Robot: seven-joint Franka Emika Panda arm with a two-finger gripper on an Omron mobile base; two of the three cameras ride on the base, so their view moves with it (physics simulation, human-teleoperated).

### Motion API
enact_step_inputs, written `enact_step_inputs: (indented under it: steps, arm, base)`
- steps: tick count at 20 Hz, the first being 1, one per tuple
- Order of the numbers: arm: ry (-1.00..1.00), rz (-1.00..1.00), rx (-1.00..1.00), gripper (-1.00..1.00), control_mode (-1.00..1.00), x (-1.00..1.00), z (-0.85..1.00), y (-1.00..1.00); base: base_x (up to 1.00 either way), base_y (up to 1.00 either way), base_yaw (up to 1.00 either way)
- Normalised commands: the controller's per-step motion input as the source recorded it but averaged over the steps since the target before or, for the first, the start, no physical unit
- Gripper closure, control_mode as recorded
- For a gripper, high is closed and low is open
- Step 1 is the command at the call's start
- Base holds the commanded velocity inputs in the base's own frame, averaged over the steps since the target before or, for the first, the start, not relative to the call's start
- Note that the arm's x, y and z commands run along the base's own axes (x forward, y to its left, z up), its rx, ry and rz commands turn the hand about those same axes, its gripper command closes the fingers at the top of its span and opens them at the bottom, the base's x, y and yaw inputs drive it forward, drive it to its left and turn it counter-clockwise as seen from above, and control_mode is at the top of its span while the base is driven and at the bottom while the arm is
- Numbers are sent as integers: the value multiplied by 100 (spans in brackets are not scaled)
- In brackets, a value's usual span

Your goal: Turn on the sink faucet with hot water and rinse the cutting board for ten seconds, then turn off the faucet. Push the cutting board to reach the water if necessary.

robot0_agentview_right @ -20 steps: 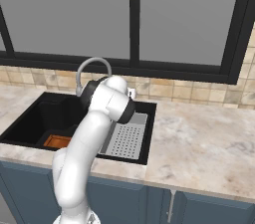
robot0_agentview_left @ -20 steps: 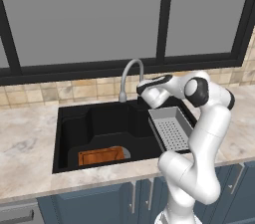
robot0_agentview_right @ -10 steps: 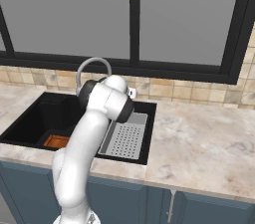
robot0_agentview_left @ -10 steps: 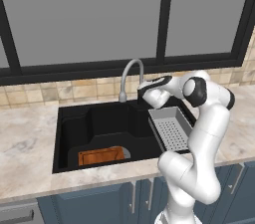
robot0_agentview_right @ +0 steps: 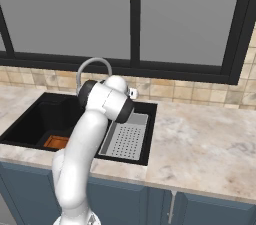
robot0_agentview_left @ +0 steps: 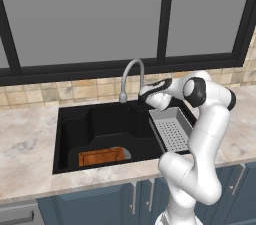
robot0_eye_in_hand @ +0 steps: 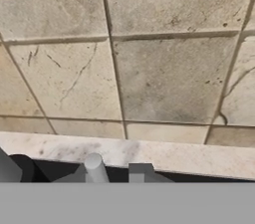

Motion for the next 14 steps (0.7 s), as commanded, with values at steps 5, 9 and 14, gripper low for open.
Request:
enact_step_inputs:
  steps: [5,9,14]
  arm:
    - [0,0,0,100,-100,0,0,-34]
    - [0,0,0,100,-100,0,0,-38]
    - [0,0,0,100,-100,0,0,-48]
  base:
    - [0,0,0]
    - [0,0,0]
    - [0,0,0]
